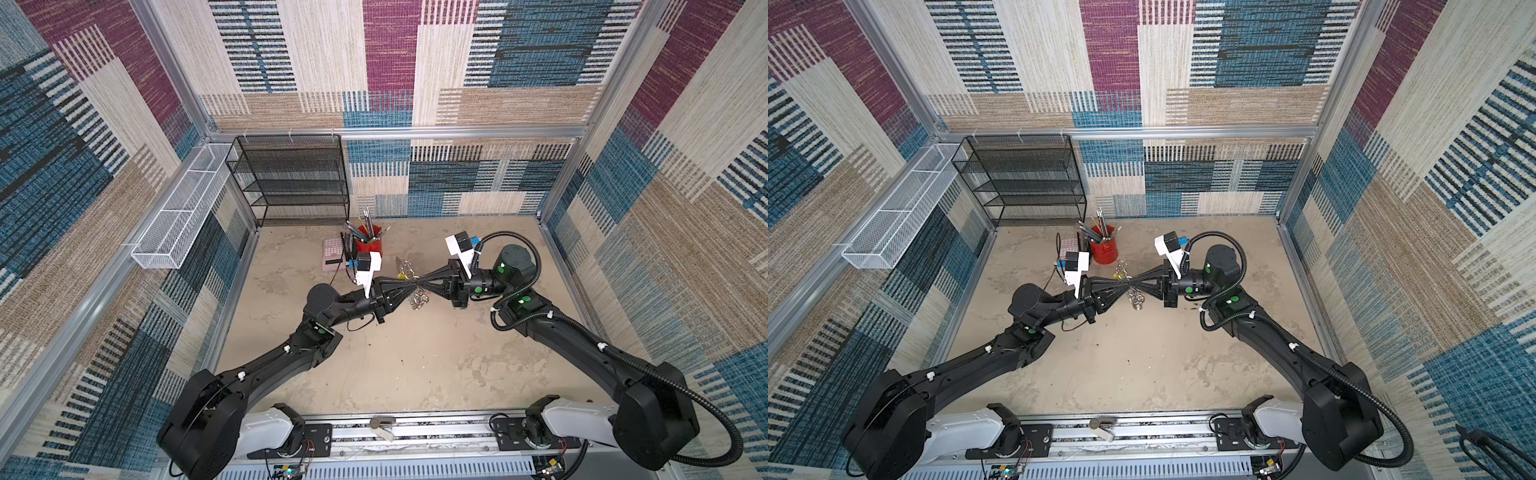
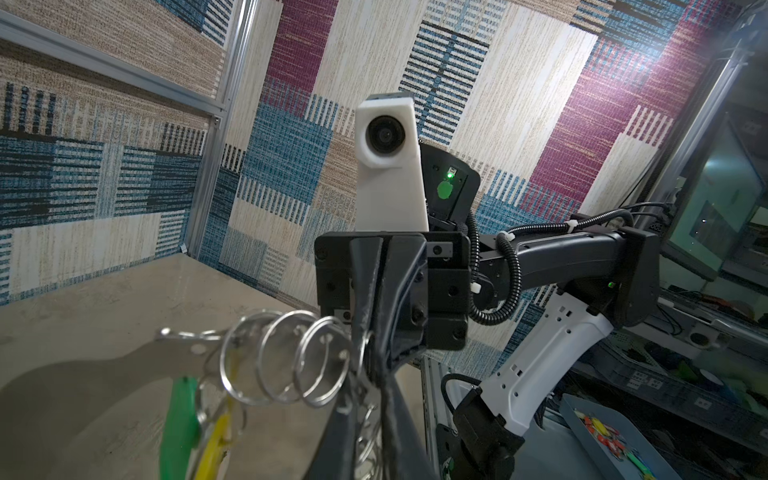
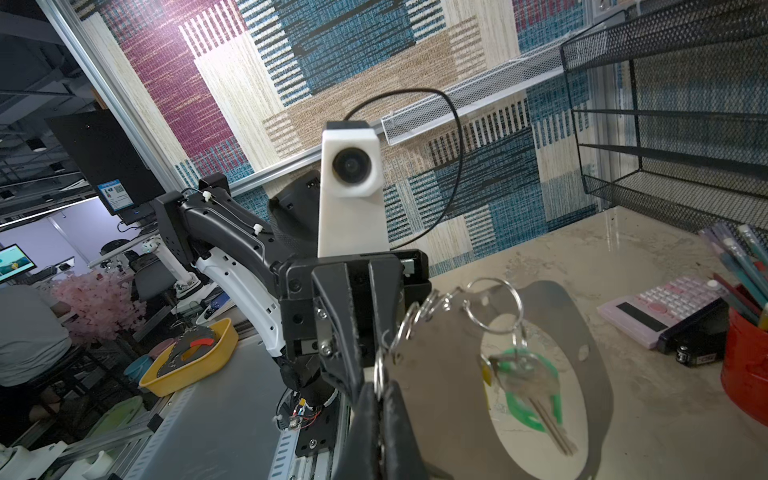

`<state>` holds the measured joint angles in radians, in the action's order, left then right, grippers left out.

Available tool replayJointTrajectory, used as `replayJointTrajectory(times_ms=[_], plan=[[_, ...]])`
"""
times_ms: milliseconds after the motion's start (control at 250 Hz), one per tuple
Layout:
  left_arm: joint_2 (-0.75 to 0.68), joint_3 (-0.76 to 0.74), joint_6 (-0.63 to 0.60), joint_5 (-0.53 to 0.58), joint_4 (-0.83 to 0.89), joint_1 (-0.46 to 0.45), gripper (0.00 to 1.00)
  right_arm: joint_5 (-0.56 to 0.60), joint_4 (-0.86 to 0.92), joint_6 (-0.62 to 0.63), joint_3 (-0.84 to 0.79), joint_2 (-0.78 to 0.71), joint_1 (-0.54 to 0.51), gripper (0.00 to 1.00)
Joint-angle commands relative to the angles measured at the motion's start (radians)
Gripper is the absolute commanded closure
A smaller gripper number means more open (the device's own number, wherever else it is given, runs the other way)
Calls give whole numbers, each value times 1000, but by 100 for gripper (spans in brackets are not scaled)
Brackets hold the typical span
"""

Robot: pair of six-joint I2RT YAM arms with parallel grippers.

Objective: Put the keys on the keyring

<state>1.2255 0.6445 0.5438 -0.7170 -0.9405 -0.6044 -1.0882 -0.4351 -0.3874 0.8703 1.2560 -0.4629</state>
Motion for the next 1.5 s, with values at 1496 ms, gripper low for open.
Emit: replayJointTrajectory(times_ms=[1496], plan=[[-42,538,-736,-305,1294,132,62,-45,21,31,-15,-8,-14,100]])
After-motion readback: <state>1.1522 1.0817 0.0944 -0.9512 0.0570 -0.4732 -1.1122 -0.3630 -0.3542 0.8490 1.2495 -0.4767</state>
